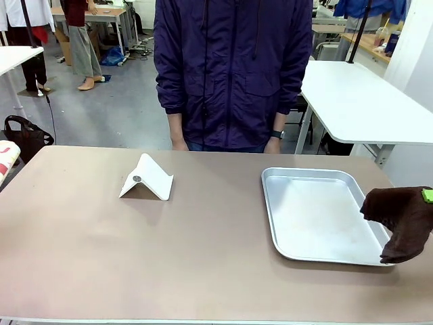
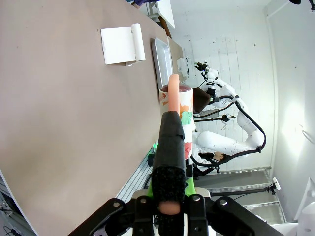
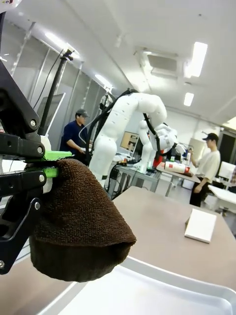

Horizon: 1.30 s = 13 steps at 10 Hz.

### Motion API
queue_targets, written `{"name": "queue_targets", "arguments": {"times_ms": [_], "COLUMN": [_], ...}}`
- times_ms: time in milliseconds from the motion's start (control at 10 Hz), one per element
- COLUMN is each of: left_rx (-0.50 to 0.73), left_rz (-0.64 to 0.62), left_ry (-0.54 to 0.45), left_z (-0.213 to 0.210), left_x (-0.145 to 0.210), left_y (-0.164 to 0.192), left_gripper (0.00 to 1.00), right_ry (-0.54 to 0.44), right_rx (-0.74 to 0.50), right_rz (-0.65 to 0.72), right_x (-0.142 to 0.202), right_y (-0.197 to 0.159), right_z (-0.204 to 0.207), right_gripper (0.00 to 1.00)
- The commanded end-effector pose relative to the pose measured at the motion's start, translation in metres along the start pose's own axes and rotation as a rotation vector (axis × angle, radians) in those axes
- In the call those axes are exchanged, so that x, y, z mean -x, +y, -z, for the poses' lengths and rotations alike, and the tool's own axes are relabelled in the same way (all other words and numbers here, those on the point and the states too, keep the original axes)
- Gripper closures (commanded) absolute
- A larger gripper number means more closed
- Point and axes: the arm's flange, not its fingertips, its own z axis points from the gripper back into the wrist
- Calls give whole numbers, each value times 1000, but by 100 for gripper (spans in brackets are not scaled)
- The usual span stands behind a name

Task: Clean the surface of the table.
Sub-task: Clean the area not pointed to by the person, then return the Lint Roller and towel to their original positions.

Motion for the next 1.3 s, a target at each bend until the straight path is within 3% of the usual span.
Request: {"name": "queue_targets", "arguments": {"times_ms": [0,900,1000,1200], "left_rx": [16,0,38,47], "left_rz": [4,0,41,90], "left_ry": [-3,0,-14,8], "left_z": [0,0,1,30], "left_x": [2,0,0,-9], "left_y": [-5,0,-17,-64], "left_gripper": [78,78,78,78], "right_ry": [6,6,0,78], "right_rx": [-3,-3,0,40], "right_rz": [-2,-2,0,-62], "right_x": [0,0,0,-18], "right_y": [0,0,0,25], "right_z": [2,2,0,49], "right_gripper": [94,94,94,94]}}
